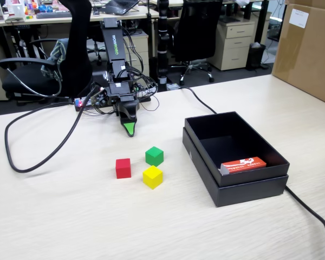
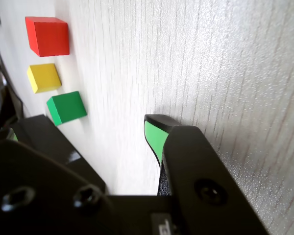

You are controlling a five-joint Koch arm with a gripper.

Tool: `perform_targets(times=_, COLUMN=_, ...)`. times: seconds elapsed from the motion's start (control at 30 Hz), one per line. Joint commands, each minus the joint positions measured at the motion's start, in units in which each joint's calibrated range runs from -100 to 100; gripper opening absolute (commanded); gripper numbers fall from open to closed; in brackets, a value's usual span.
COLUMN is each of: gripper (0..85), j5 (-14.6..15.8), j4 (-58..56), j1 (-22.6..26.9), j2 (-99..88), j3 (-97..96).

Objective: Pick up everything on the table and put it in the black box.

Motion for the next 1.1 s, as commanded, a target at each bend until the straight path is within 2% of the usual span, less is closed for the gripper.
perform_targets(times=0.0, gripper=50.1, j5=0.0, j4=-2.1, j1=0.0, j2=0.8, j3=-0.7)
perform_targets(times=0.77, gripper=49.3, j5=0.4, j4=-2.1, j1=-0.1, j2=1.0, j3=0.2)
perform_targets(times=1.07, gripper=47.6, j5=3.2, j4=-27.7, j1=-2.7, j2=10.7, j3=24.0)
